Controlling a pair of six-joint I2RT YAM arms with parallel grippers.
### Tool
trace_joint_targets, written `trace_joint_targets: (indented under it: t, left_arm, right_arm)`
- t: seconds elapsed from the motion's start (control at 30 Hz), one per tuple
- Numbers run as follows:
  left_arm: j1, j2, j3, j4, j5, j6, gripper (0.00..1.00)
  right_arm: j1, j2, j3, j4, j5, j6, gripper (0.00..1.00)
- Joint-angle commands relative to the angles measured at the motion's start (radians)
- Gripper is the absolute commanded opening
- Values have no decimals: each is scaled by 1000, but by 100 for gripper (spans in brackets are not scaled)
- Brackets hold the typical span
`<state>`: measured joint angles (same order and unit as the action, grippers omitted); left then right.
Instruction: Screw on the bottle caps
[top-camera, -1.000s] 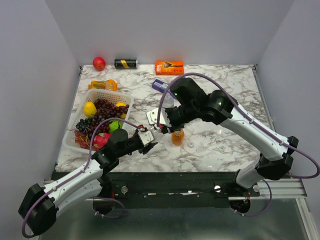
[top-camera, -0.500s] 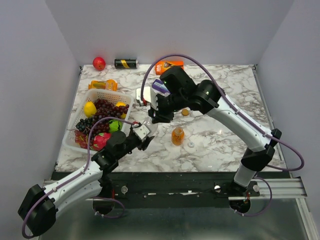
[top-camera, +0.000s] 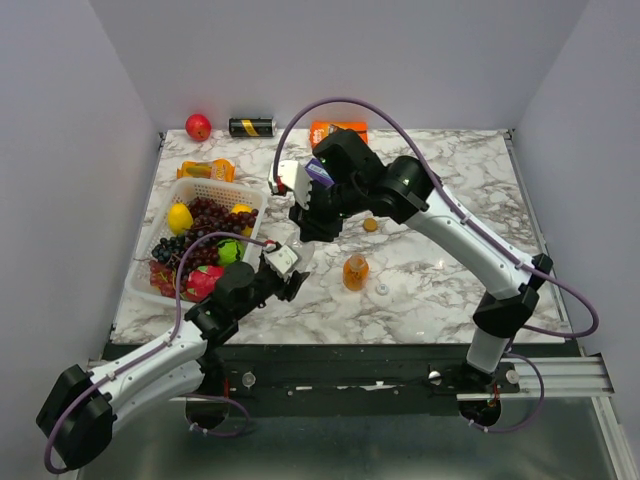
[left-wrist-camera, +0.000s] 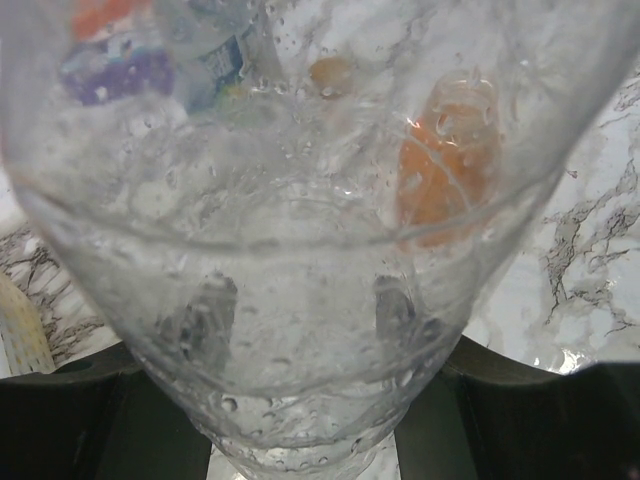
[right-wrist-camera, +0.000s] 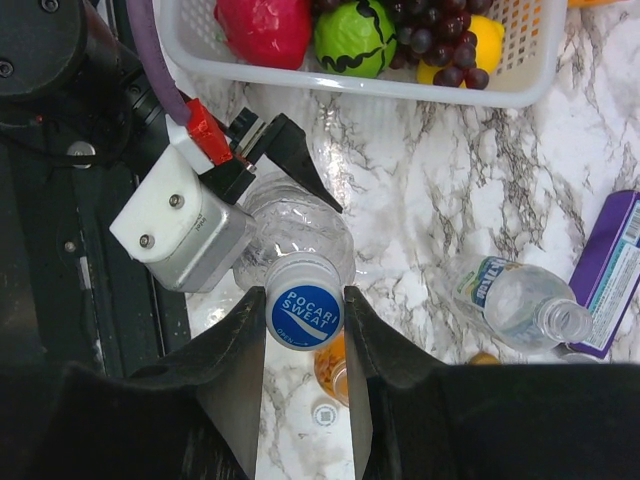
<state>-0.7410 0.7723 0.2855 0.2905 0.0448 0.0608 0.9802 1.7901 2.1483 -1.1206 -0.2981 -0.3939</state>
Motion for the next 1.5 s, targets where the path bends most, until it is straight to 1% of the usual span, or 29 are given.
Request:
trace_joint_targets:
  t: [0.0, 0.1, 0.13, 0.27, 0.43, 0.6, 0.7, 0.77, 0.8, 0.83, 0.87, 0.9, 0.93, 0.97, 1.03, 1.1, 1.17, 1.2, 1.23, 1.27, 1.3, 1.33, 1.47]
  left_arm:
    - [-3, 1, 34, 165, -11, -50, 0]
    - [-3, 21, 47, 134, 36, -56, 0]
    - [-3, 27, 52, 127, 43, -87, 0]
    - [-3, 51, 60, 121, 44, -98, 0]
    - [-4, 62, 61, 116, 44, -104, 0]
    - [-4, 82, 61, 118, 49, -104, 0]
    - [-3, 85, 63, 116, 53, -104, 0]
    - [-4, 87, 67, 102, 58, -102, 0]
    - [-4, 84, 70, 96, 69, -101, 0]
    - [-4, 85, 72, 84, 75, -99, 0]
    - [-4, 87, 73, 76, 87, -93, 0]
    - [-4, 87, 76, 69, 107, -89, 0]
    - [-4, 85, 76, 59, 115, -85, 0]
    - [-4, 87, 76, 53, 125, -76, 0]
    - [-3, 88, 83, 29, 168, -67, 0]
    - [-1, 91, 89, 10, 203, -4, 0]
    - [-3, 93, 92, -33, 280, 46, 0]
    - [-1, 97, 102, -54, 308, 101, 0]
    - [-3, 99, 107, -95, 331, 135, 0]
    - [-1, 101, 112, -117, 375, 166, 0]
    - [-1, 102, 116, -140, 395, 195, 0]
    - [-3, 108, 130, -184, 408, 255, 0]
    - [-1, 116, 167, -266, 458, 355, 0]
  right_arm:
    - [18, 48, 21, -97, 34, 9, 34]
    - [17, 58, 67, -102, 59, -6, 40]
    - [17, 61, 79, -105, 69, -13, 42]
    - [18, 75, 130, -113, 80, -22, 48]
    - [18, 60, 127, -110, 68, -16, 56]
    - [20, 48, 114, -111, 60, -11, 61]
    - [18, 43, 131, -125, 73, -17, 68]
    - [18, 23, 134, -140, 108, -34, 78]
    - [17, 6, 121, -149, 117, -43, 81]
    - [14, -14, 101, -151, 119, -69, 88]
    - [12, -40, 78, -150, 120, -78, 90]
    - [8, -102, 6, -133, 125, -89, 94]
    - [3, -133, -28, -124, 132, -101, 98]
    - [-1, -165, -60, -123, 134, -108, 100]
    - [-29, -250, -135, -113, 111, -132, 100]
    - [-61, -291, -166, -122, 54, -189, 100]
    - [-67, -327, -176, -136, -4, -325, 98]
    - [-67, -336, -176, -160, -36, -385, 96]
    - [-67, -351, -179, -166, -94, -493, 93]
    - [-66, -359, -192, -166, -114, -538, 92]
    - [-66, -359, -194, -171, -133, -580, 90]
    - [-64, -357, -196, -186, -169, -677, 87]
    - [-63, -319, -173, -294, -242, -908, 80]
